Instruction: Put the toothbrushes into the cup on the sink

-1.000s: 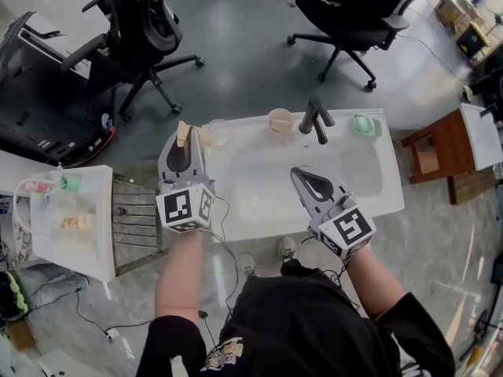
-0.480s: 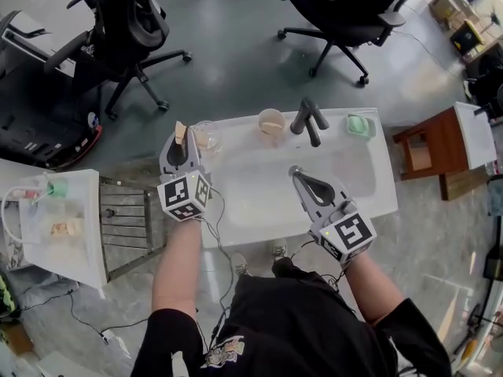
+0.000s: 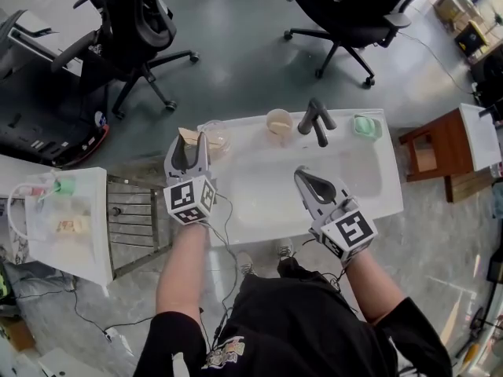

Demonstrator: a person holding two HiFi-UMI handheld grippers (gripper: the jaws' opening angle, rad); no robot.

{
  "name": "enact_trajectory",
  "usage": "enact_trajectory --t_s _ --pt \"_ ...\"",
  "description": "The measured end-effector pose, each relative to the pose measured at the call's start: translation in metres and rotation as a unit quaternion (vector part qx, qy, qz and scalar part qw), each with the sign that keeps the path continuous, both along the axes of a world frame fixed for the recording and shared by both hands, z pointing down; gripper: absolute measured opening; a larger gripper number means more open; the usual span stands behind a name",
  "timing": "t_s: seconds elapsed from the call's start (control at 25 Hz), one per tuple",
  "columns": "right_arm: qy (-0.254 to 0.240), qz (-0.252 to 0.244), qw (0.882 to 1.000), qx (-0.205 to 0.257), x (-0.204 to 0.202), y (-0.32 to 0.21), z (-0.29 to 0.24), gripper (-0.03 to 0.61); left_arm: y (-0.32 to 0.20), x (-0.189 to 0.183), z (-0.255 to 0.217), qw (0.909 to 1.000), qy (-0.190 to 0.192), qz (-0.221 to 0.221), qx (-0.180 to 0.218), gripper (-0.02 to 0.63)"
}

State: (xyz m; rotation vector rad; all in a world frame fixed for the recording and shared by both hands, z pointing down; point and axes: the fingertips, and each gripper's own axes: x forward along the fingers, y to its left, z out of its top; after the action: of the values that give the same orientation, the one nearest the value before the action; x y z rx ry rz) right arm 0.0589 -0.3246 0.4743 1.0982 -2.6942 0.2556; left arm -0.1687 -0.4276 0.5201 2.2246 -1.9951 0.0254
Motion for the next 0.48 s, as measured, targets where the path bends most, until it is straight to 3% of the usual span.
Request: enact_trajectory --t_s 0.48 --pt "-0.011 -0.001 1.0 0.018 -0.026 0.02 -0.017 0.006 0.032 -0.017 -0.051 0.9986 -0.013 0.013 0.05 0.196"
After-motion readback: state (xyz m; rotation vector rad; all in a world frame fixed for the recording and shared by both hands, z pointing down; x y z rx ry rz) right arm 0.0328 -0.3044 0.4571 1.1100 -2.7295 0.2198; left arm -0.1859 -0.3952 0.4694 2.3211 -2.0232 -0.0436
